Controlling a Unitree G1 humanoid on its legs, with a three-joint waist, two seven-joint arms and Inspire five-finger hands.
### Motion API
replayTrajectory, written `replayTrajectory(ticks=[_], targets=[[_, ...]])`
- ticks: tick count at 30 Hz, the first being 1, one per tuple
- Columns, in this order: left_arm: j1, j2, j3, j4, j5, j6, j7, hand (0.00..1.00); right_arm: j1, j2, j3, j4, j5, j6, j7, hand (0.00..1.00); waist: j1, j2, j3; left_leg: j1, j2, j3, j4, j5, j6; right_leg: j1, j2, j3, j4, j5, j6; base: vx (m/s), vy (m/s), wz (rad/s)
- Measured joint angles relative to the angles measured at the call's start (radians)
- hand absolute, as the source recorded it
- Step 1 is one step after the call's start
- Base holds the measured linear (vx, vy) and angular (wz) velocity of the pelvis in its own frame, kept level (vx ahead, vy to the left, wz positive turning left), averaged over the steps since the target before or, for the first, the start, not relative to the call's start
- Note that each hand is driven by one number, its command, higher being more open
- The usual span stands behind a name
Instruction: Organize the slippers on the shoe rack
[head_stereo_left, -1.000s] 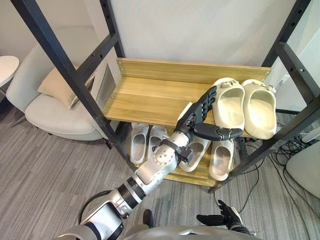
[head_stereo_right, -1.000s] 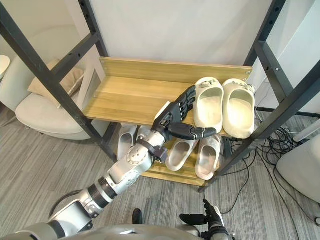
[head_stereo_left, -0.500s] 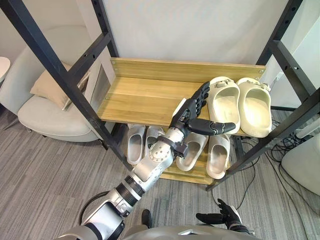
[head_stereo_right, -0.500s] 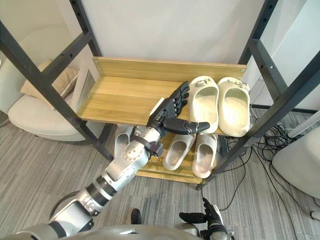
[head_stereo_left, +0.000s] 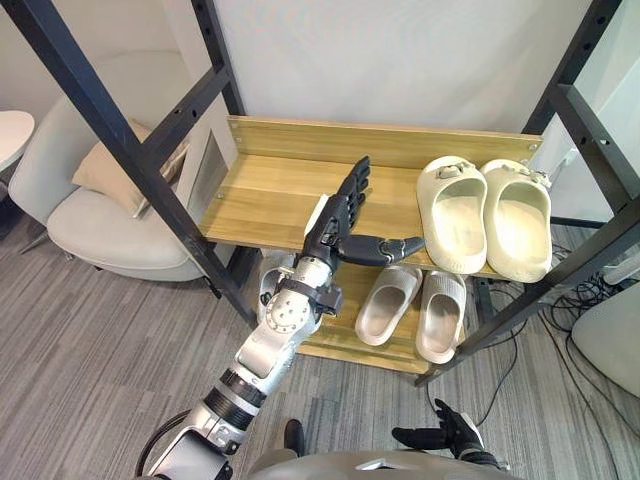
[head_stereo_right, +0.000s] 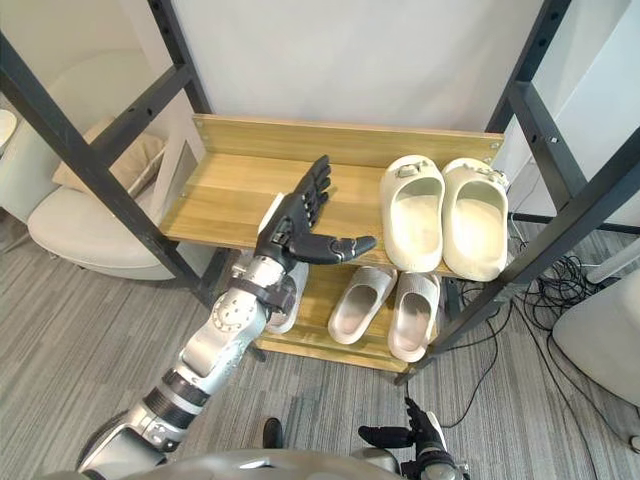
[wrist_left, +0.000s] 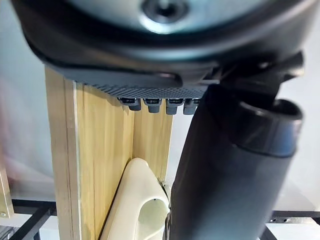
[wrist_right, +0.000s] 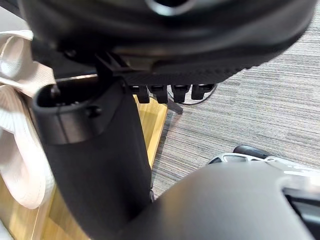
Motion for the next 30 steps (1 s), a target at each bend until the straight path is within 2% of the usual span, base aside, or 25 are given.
replayTrajectory(ticks=[3,9,14,18,23,25,30], targets=[[0.017,0.011,0.016,-0.013,-0.005,0.0,0.001,1.0,0.0,-0.001,0.0,0.008,0.0,0.0,0.003,1.0,0.008,0.0,0.0,0.003,0.0,-0.003,0.0,0.0,0.0,0.0,0.0,-0.002,0.01,-0.006,-0.001,0.0,0.0,0.0],[0.075,0.018,0.022,-0.206,-0.161,-0.002,-0.022,1.0,0.003,-0.001,-0.005,0.024,0.001,-0.005,0.007,1.0,0.025,0.0,0.0,0.003,-0.003,-0.005,0.004,0.001,0.001,-0.001,-0.002,-0.002,0.015,-0.009,-0.002,0.0,0.0,0.0],[0.087,0.019,-0.015,-0.348,-0.256,-0.025,-0.085,1.0,0.003,-0.002,-0.013,0.031,0.0,-0.006,0.019,1.0,0.033,0.006,-0.004,0.006,-0.006,-0.006,0.004,0.001,0.001,0.0,-0.001,-0.001,0.021,-0.011,-0.005,0.0,0.0,0.0],[0.126,0.023,-0.092,-0.408,-0.343,-0.032,-0.152,1.0,0.003,-0.012,-0.013,0.045,0.0,-0.013,0.028,1.0,0.038,0.02,-0.014,0.009,-0.005,-0.008,0.004,0.002,0.002,0.0,-0.001,-0.002,0.031,-0.016,-0.005,0.0,0.0,0.0],[0.217,0.061,-0.246,-0.4,-0.378,-0.019,-0.248,1.0,0.002,-0.021,-0.012,0.059,0.0,-0.021,0.038,1.0,0.04,0.028,-0.023,0.015,-0.005,-0.01,0.003,0.002,0.002,0.001,0.0,-0.005,0.041,-0.021,-0.004,0.0,0.0,0.0],[0.241,0.086,-0.307,-0.337,-0.383,-0.006,-0.292,1.0,0.002,-0.022,-0.008,0.061,-0.002,-0.021,0.039,1.0,0.041,0.027,-0.022,0.027,-0.006,-0.017,-0.001,0.002,0.002,0.017,0.001,-0.011,0.041,-0.024,-0.004,-0.03,-0.011,0.08],[0.325,0.125,-0.351,-0.156,-0.384,0.064,-0.349,1.0,0.001,-0.025,0.019,0.063,-0.019,-0.023,0.04,1.0,0.042,0.016,-0.029,0.038,-0.003,-0.031,-0.001,0.002,0.0,0.026,-0.001,-0.025,0.052,-0.04,-0.005,-0.02,-0.009,0.08]])
